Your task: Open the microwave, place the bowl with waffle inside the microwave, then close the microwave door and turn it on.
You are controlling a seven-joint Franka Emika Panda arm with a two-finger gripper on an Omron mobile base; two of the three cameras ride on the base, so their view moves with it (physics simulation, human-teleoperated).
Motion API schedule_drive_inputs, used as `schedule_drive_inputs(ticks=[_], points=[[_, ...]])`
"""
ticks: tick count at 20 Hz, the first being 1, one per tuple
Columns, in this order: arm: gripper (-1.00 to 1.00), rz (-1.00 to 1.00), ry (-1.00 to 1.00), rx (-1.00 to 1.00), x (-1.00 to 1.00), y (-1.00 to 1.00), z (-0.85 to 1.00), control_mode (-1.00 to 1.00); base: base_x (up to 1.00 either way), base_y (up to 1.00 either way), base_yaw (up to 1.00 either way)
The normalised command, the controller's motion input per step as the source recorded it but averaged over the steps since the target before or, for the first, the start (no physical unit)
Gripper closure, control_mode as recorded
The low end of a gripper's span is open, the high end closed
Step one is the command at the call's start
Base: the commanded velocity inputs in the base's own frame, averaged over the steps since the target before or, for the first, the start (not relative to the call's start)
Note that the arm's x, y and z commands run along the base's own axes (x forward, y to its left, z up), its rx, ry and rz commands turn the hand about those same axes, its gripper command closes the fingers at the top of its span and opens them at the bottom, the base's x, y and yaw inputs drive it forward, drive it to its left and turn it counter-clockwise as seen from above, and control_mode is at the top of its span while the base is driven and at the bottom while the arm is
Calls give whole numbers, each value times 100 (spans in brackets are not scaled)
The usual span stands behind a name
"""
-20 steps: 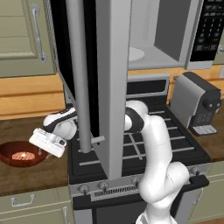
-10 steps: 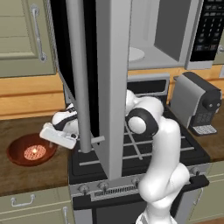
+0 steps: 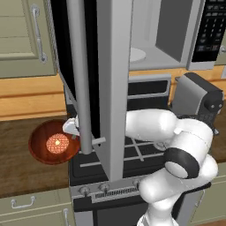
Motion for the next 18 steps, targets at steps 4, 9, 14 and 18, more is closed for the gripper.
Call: schedule_drive_inputs(ticks=[4, 9, 14, 18], points=[[100, 0, -14, 0, -16, -100, 92, -100, 0, 0, 0], [100, 6, 4, 7, 0, -100, 78, -100, 0, 0, 0], [100, 6, 6, 4, -2, -100, 81, -100, 0, 0, 0], [100, 1, 4, 3, -7, -100, 100, -100, 0, 0, 0]])
